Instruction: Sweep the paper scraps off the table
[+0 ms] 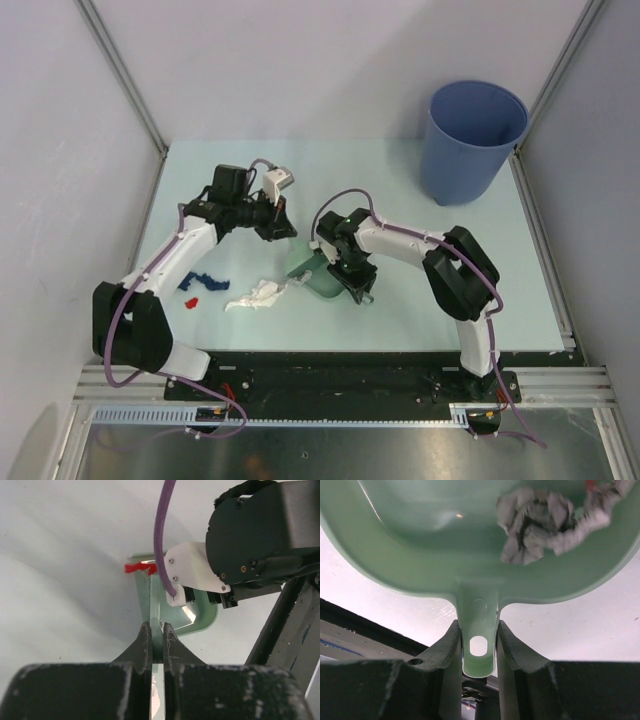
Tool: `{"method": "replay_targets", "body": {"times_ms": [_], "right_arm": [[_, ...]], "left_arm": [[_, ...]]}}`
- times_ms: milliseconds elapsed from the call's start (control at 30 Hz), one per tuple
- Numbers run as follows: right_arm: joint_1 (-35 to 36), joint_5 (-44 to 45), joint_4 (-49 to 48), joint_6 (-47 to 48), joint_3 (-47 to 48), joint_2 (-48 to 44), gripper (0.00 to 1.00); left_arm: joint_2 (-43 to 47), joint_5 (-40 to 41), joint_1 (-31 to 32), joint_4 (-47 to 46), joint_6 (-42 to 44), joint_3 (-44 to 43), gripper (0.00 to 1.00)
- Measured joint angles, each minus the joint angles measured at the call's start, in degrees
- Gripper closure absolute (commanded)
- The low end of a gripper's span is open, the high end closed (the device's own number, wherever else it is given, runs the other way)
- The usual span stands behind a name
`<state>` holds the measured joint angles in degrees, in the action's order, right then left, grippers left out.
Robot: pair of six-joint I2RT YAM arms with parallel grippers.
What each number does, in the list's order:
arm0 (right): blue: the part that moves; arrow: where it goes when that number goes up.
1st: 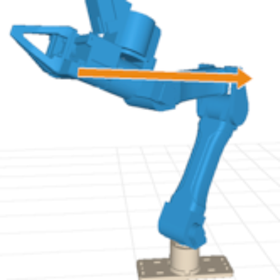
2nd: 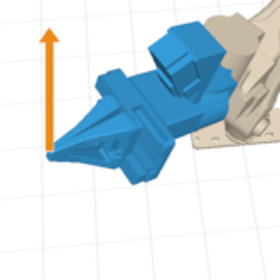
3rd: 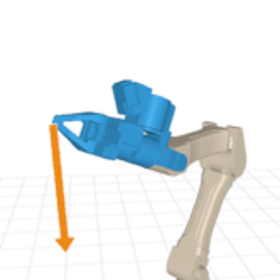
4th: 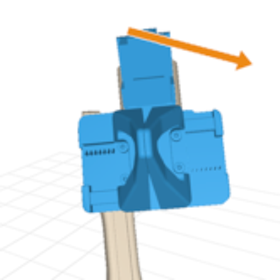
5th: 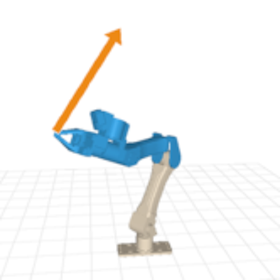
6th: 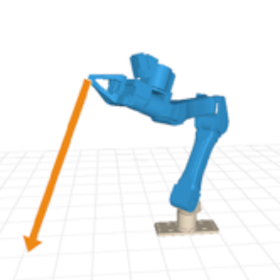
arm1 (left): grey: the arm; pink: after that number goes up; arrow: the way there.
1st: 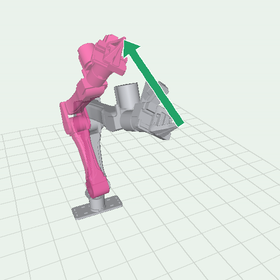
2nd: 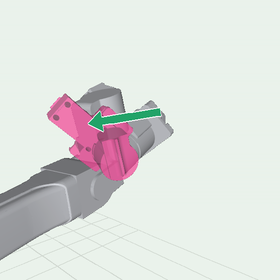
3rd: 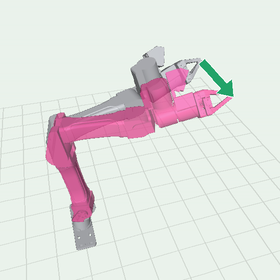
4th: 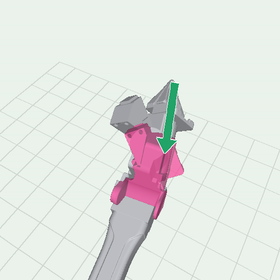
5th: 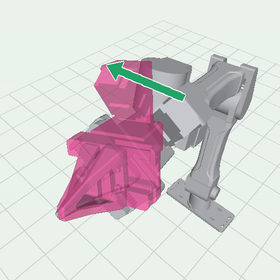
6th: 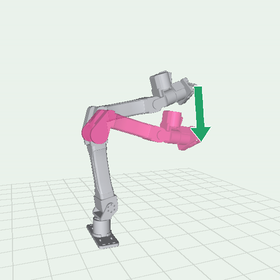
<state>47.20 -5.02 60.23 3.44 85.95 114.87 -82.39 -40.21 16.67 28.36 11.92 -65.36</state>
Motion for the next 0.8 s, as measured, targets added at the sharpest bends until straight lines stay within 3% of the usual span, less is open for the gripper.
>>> {"method": "replay_targets", "body": {"times_ms": [267,800], "right_arm": [[0.0,-0.44,-1.86,-0.22,-2.1,-1.46,1.0],[-0.55,6.73,1.86,-2.03,-4.09,-10.71,1.0]], "left_arm": [[2.67,3.89,-1.88,2.23,0.15,-0.83,1.0],[8.17,9.07,-12.04,4.9,2.01,-5.6,1.0]]}}
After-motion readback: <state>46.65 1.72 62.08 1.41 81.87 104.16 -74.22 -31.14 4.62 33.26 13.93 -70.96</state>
